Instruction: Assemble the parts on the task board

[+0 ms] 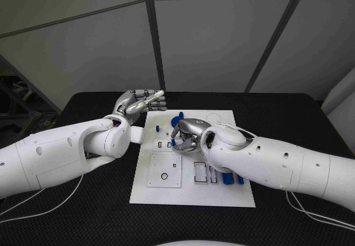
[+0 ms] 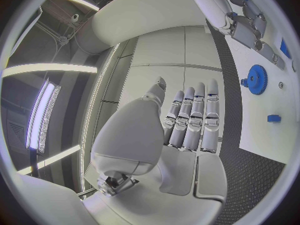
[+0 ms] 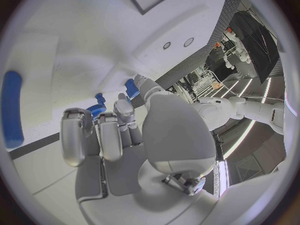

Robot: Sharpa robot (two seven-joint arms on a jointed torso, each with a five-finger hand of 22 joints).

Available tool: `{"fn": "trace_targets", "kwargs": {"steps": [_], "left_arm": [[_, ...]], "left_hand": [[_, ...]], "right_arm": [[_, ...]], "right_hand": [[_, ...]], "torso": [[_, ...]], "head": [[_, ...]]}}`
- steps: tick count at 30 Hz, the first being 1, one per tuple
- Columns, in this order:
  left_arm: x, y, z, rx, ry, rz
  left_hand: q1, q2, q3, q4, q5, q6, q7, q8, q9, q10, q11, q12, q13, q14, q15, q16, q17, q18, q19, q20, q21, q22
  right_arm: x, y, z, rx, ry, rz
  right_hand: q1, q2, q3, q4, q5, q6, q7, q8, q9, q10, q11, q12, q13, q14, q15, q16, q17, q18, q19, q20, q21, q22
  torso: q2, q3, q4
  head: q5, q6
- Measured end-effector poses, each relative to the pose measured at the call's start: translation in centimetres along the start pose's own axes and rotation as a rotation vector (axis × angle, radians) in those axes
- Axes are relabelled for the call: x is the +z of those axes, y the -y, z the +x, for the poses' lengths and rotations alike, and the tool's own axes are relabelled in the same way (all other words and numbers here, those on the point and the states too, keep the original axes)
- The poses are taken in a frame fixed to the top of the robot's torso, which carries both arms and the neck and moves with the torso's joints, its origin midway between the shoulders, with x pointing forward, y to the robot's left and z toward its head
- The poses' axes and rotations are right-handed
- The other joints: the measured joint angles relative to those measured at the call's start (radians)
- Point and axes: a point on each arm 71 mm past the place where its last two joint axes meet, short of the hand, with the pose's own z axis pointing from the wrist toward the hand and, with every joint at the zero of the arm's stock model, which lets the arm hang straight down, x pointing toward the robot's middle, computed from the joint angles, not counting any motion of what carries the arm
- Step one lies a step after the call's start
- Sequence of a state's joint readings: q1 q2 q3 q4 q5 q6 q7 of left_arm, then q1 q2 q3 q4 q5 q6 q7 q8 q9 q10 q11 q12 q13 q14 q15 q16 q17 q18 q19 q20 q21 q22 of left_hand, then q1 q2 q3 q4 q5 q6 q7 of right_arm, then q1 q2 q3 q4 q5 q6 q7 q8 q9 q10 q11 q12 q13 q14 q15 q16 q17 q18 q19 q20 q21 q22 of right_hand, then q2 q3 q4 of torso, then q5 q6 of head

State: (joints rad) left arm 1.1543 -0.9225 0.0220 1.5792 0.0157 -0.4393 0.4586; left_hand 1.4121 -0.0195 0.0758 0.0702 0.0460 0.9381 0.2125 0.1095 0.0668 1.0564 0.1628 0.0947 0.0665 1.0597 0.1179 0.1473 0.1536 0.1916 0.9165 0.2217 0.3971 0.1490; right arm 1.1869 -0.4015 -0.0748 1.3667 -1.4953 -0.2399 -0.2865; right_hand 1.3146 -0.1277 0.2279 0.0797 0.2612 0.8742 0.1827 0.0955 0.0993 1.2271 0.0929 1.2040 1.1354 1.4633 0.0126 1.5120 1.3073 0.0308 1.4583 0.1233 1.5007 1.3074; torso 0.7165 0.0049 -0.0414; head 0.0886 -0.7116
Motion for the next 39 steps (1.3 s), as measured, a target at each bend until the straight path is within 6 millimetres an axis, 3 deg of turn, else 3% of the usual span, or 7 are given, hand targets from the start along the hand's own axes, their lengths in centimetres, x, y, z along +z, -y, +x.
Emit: {"fn": "trace_targets", "kwargs": {"steps": [16,22,24,29,31,35,39], "left_arm": [[0.1,-0.4,-1.8,0.12,-0.018,-0.053],[0.5,-0.1,-3.1,0.248,-0.08,-0.161],[0.8,0.1,-3.2,0.3,-0.114,-0.204],[1.3,0.2,-2.8,0.448,-0.213,-0.328],[1.5,0.3,-2.2,0.515,-0.259,-0.379],[2.1,0.7,-1.0,0.646,-0.335,-0.461],[2.8,0.8,0.3,0.755,-0.388,-0.527]], "left_hand": [[-0.046,-0.006,-0.017,0.003,0.004,0.087,-0.043,0.001,0.005,0.177,-0.064,0.026,0.016,0.323,-0.084,0.118,0.09,0.0,0.209,-0.075,0.109,0.045],[-0.101,-0.008,-0.043,0.029,0.004,0.146,-0.088,0.022,0.022,0.323,-0.115,0.109,0.078,0.4,-0.129,0.245,0.203,-0.001,0.373,-0.131,0.367,0.275],[-0.111,-0.014,-0.053,0.039,0.004,0.16,-0.096,0.031,0.031,0.347,-0.124,0.147,0.113,0.392,-0.137,0.27,0.234,-0.07,0.407,-0.141,0.488,0.419],[-0.162,0.011,-0.077,0.084,0.012,0.182,-0.118,0.075,0.086,0.342,-0.155,0.368,0.328,0.381,-0.159,0.348,0.335,-0.08,0.503,-0.163,0.859,0.895],[-0.178,0.015,-0.088,0.1,0.016,0.178,-0.122,0.094,0.113,0.334,-0.158,0.551,0.514,0.378,-0.162,0.365,0.364,-0.125,0.534,-0.168,0.949,1.026],[-0.209,0.028,-0.106,0.131,0.007,0.165,-0.135,0.148,0.185,0.307,-0.157,0.854,0.824,0.366,-0.174,0.38,0.408,-0.125,0.545,-0.17,1.035,1.15],[-0.225,0.044,-0.123,0.148,0.007,0.146,-0.132,0.183,0.236,0.285,-0.158,0.947,0.922,0.364,-0.175,0.382,0.429,-0.126,0.545,-0.17,1.052,1.159]], "right_arm": [[-3.9,1.2,-2.8,0.063,0.142,-0.094],[-6.8,4.3,-5.4,0.127,0.151,-0.094],[-7.9,5.6,-6.0,0.164,0.146,-0.081],[-9.6,7.8,-7.1,0.274,0.156,-0.057],[-10.1,8.6,-7.5,0.328,0.167,-0.047],[-10.5,10.0,-8.0,0.418,0.193,-0.022],[-10.6,10.8,-8.4,0.47,0.216,-0.006]], "right_hand": [[0.043,0.011,0.002,-0.007,0.039,0.039,-0.009,0.032,0.007,0.004,-0.004,0.007,0.01,0.004,0.004,-0.011,0.0,0.0,-0.026,0.004,-0.024,0.0],[0.053,0.014,0.01,-0.015,0.067,0.074,-0.02,0.052,0.01,-0.008,-0.015,-0.013,-0.017,0.002,-0.003,-0.06,0.001,0.016,-0.085,-0.005,-0.07,0.0],[0.053,0.014,0.01,-0.014,0.067,0.087,-0.023,0.063,0.01,-0.023,-0.023,-0.035,-0.04,0.003,-0.005,-0.094,-0.006,0.034,-0.129,-0.009,-0.105,-0.03],[0.058,0.008,0.031,-0.01,0.071,0.084,-0.024,0.072,0.007,-0.189,-0.022,-0.273,-0.287,-0.069,-0.017,-0.348,-0.292,0.103,-0.356,-0.015,-0.325,-0.313],[0.062,0.005,0.049,-0.009,0.075,0.084,-0.023,0.072,0.003,-0.226,-0.021,-0.388,-0.393,-0.158,-0.014,-0.563,-0.51,0.136,-0.493,-0.014,-0.481,-0.496],[0.069,-0.004,0.083,-0.006,0.078,0.082,-0.022,0.072,-0.005,-0.199,-0.018,-0.55,-0.54,-0.218,-0.006,-0.835,-0.694,0.148,-0.561,-0.004,-0.65,-0.637],[0.066,-0.016,0.093,-0.007,0.078,0.087,-0.017,0.064,-0.01,-0.181,-0.011,-0.632,-0.617,-0.229,0.0,-0.945,-0.739,0.148,-0.569,0.004,-0.72,-0.682]], "torso": [[-0.012,0.0,-0.0039],[-0.02,-0.0023,-0.004],[-0.023,-0.0032,-0.004],[-0.03,-0.0029,-0.0054],[-0.033,-0.0023,-0.006],[-0.039,0.0001,-0.0064],[-0.043,0.003,-0.0064]], "head": [[0.005,0.006],[0.007,0.004],[0.008,0.002],[0.012,-0.001],[0.014,-0.003],[0.019,-0.008],[0.023,-0.011]]}}
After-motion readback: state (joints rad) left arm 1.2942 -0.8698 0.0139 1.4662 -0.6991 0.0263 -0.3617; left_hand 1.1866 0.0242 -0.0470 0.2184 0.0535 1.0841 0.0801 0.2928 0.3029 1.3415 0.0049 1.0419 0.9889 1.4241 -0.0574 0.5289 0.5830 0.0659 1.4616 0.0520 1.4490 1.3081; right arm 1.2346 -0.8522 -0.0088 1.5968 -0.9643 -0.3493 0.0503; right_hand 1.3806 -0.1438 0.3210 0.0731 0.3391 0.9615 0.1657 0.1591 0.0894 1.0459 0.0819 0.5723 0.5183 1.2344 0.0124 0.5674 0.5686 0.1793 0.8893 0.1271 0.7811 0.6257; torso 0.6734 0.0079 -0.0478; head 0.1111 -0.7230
